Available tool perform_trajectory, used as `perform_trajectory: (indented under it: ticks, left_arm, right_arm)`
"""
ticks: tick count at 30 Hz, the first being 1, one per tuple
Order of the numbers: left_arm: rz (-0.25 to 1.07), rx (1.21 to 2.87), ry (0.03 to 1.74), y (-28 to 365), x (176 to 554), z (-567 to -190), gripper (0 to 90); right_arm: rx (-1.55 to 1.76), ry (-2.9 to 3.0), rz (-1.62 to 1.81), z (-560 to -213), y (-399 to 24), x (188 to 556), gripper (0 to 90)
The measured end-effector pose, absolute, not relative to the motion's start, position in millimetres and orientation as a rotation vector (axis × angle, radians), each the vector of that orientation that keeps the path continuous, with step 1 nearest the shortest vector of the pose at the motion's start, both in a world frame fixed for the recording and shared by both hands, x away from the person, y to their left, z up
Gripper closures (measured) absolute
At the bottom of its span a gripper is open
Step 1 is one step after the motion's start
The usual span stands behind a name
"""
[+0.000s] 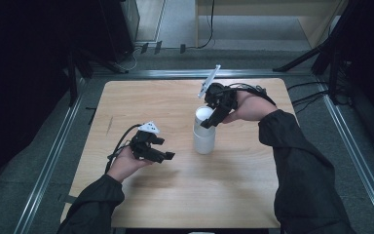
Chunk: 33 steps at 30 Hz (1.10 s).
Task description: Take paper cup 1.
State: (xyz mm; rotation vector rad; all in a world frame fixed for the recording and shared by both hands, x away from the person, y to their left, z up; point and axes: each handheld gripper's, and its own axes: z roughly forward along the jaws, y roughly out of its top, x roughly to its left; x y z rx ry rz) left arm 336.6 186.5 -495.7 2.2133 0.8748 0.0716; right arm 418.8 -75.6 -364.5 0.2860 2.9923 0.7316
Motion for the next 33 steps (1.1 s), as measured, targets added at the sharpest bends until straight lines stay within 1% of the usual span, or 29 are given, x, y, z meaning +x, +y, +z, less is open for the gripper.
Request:
perform_trajectory:
  ticks: [17, 27, 29, 31, 32, 33]
  left_arm:
    - [0.071, 2.207, 0.873, 188, 336, -494, 21.3]
    - [0.073, 2.197, 0.882, 191, 336, -494, 21.3]
    - [0.071, 2.198, 0.882, 191, 336, -494, 21.3]
    - [0.07, 2.203, 0.877, 192, 336, -493, 21.3]
    - [0.066, 2.198, 0.878, 192, 335, -493, 21.3]
    - [0.065, 2.194, 0.88, 193, 335, -493, 21.3]
  right_arm:
    - [0.273, 2.987, 0.716, -346, -73, 418, 35.1]
    - [0.299, 2.986, 0.721, -316, -79, 414, 35.3]
    - [0.326, 2.988, 0.74, -302, -84, 411, 35.4]
    - [0.327, 2.978, 0.763, -297, -86, 410, 35.4]
    - [0.357, 2.972, 0.784, -285, -93, 407, 35.4]
    - [0.357, 2.972, 0.784, -285, -93, 407, 35.4]
